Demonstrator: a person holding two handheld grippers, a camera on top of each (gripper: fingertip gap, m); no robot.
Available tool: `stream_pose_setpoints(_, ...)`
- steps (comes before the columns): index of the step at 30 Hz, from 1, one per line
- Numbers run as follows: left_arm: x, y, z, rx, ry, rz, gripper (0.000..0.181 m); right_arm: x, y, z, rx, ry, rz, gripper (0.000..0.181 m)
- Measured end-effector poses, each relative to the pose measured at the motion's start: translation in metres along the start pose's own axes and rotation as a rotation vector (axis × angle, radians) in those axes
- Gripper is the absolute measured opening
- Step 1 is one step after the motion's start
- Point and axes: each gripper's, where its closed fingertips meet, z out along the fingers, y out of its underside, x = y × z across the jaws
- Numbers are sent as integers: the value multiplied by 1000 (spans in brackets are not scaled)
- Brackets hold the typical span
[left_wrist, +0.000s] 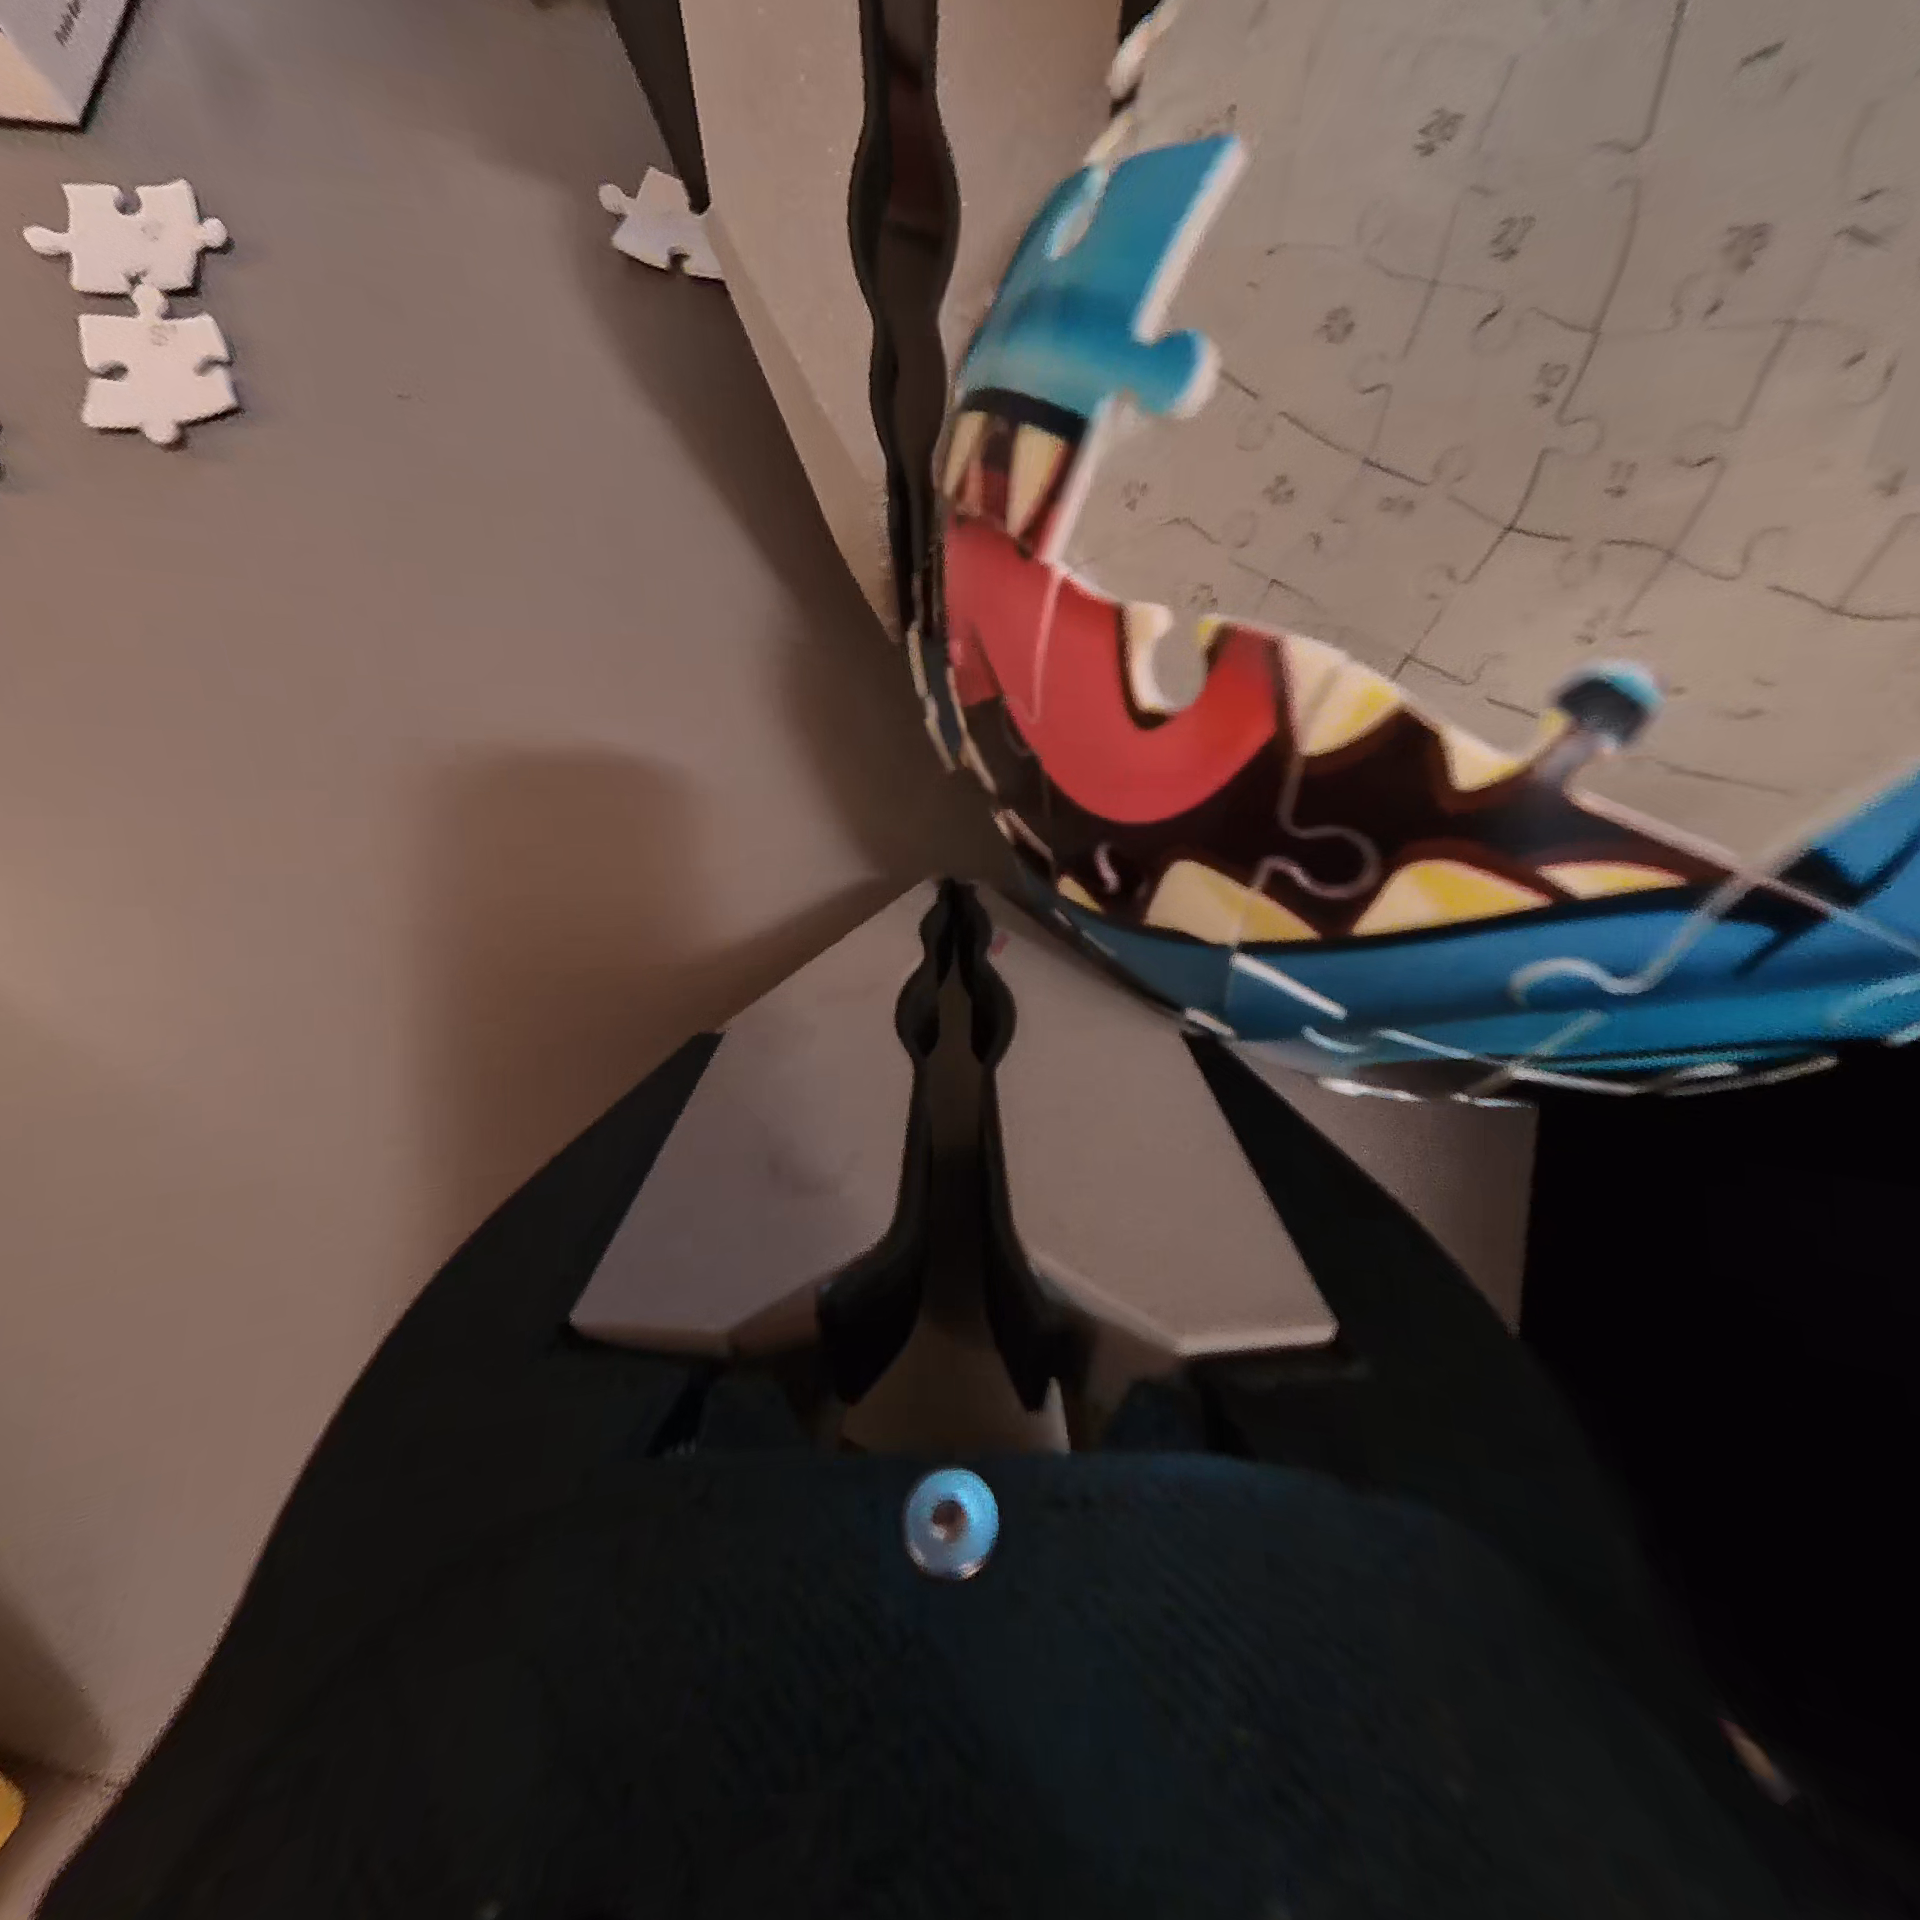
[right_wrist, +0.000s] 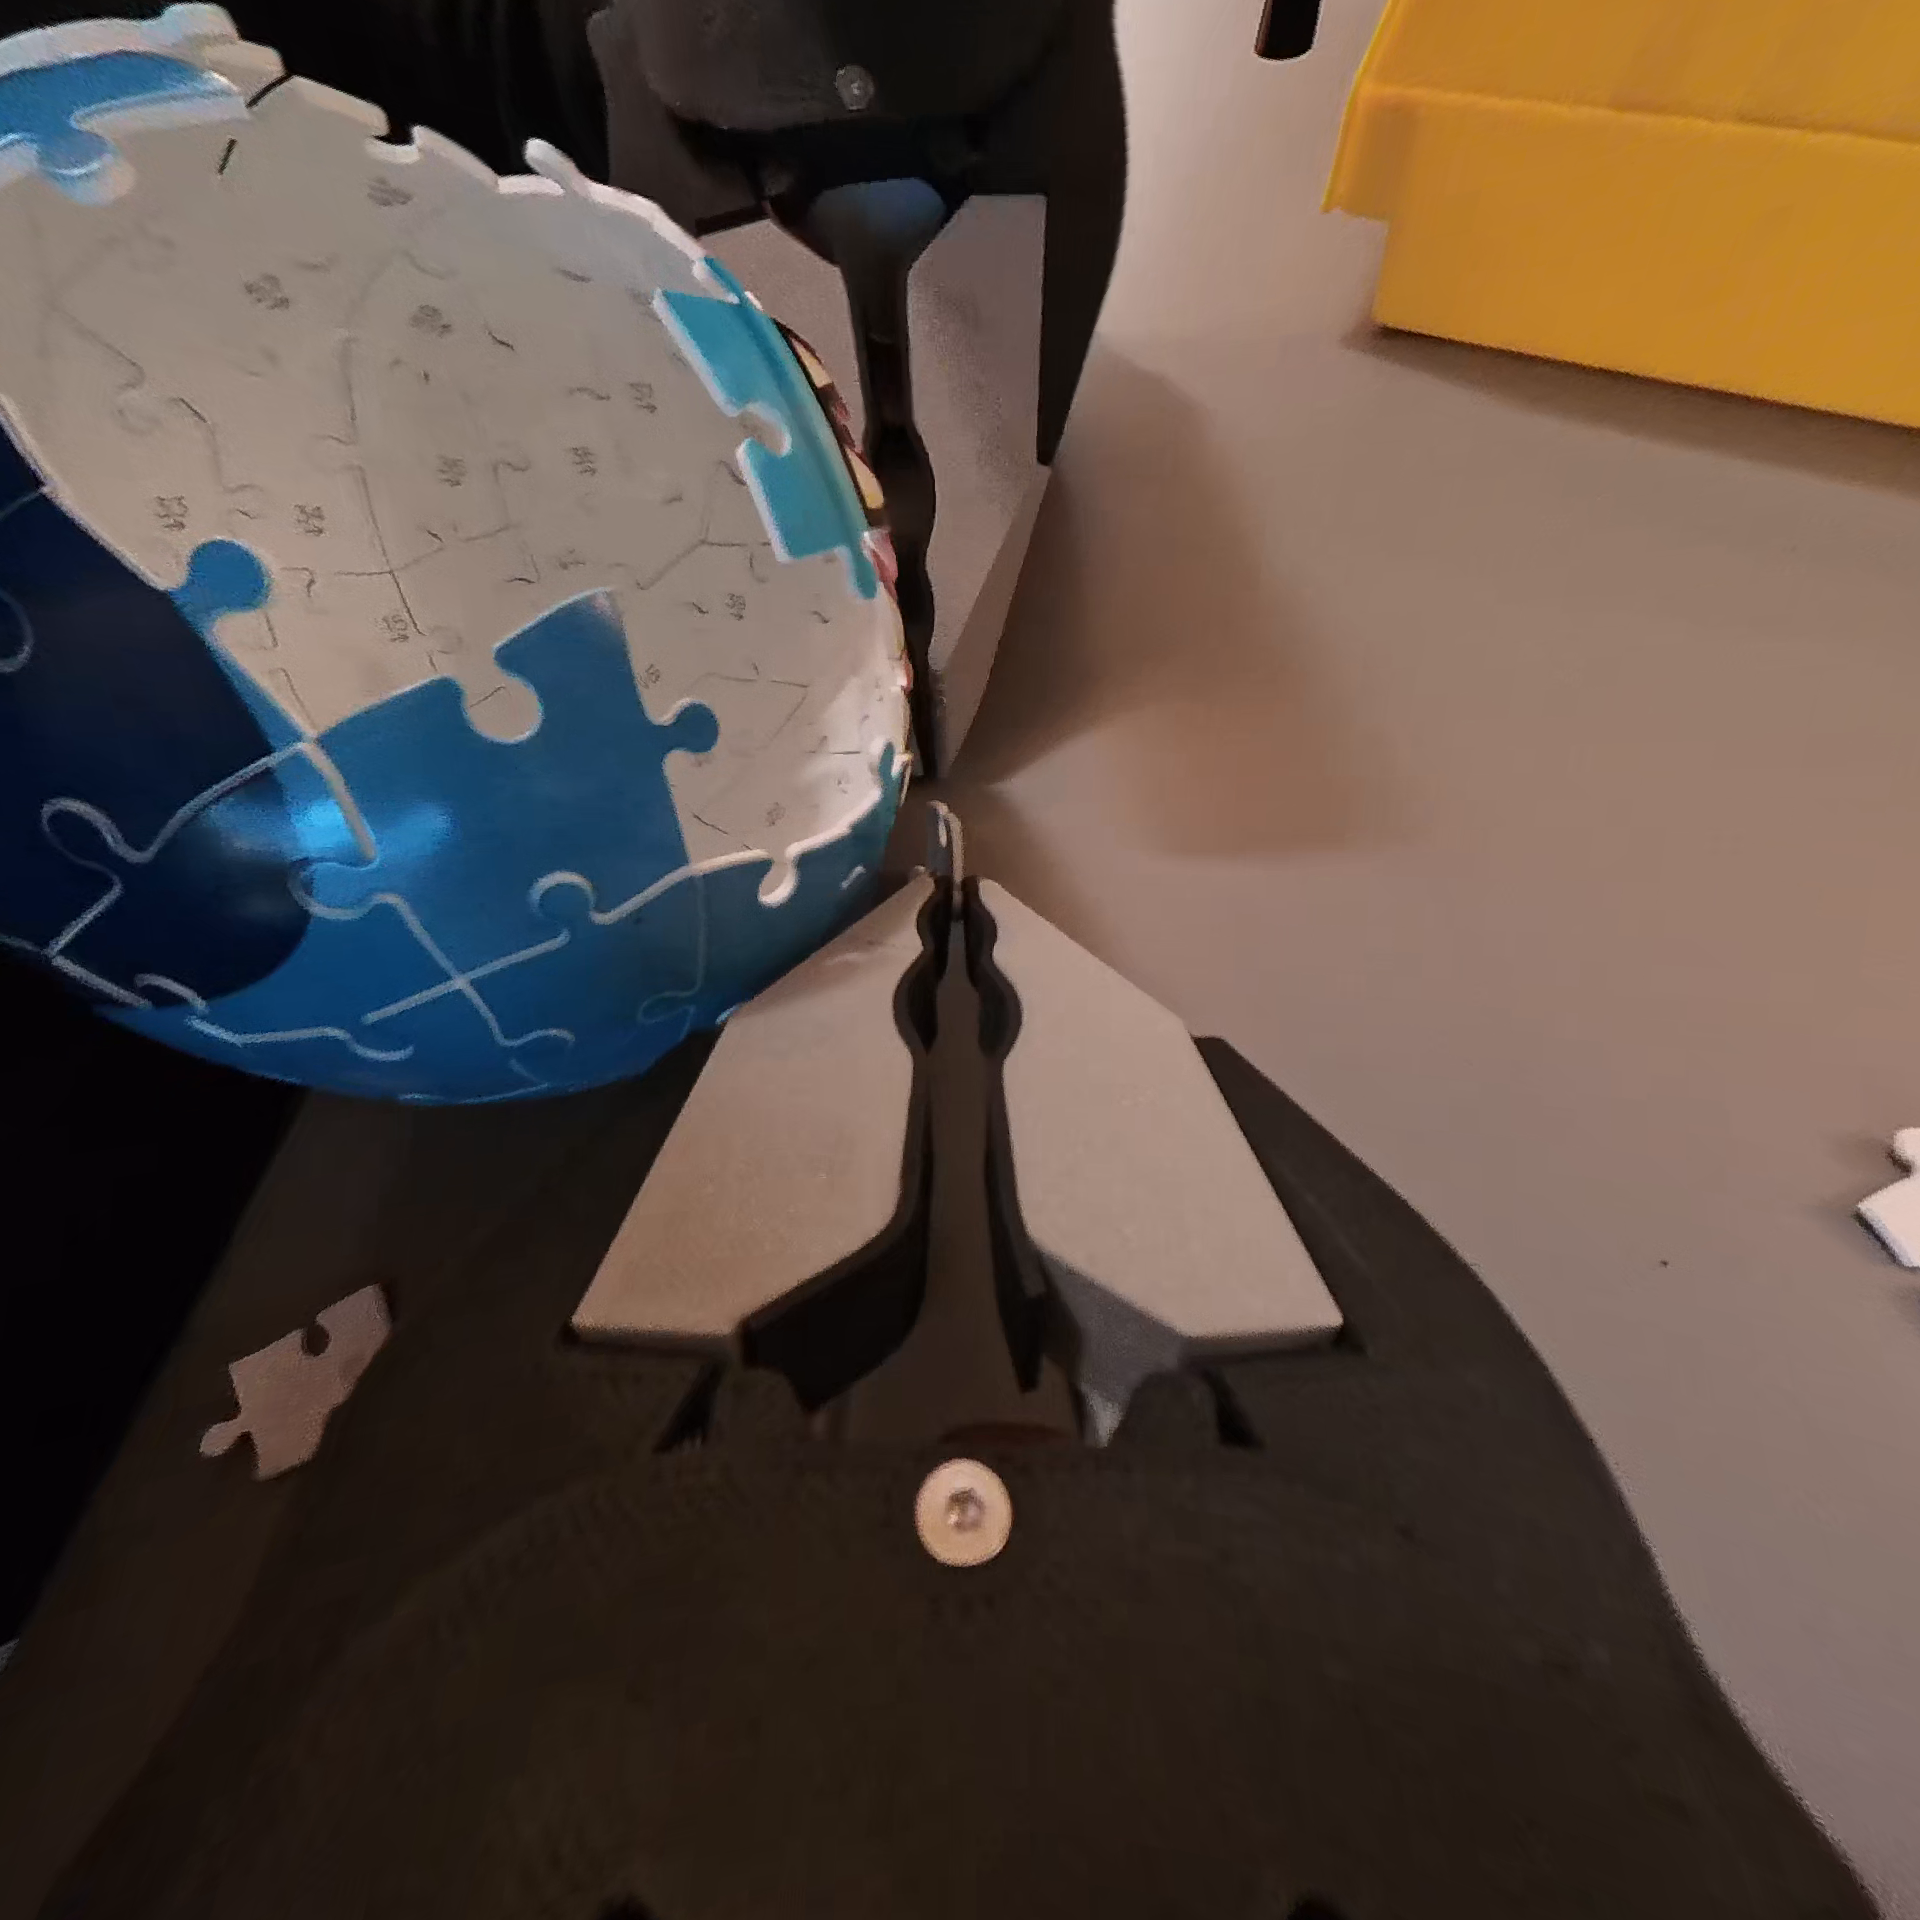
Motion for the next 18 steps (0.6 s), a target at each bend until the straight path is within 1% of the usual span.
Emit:
stream_pose_setpoints(4,0,0,0,-3,-106,116,0,-3,0,0,0,-21,24,0)
stream_pose_setpoints(6,0,0,0,-4,-135,153,0,0,-1,-1,8,-9,42,0)
stream_pose_setpoints(8,3,0,0,-3,-126,168,0,7,-8,-6,59,23,58,0)
stream_pose_setpoints(13,2,0,0,-3,-50,70,0,24,-22,-19,166,10,110,0)
stream_pose_setpoints(15,2,0,0,-3,-39,63,0,29,-32,-26,219,-25,154,0)
stream_pose_setpoints(18,6,0,0,-3,18,39,0,30,-46,-34,299,-97,228,0)
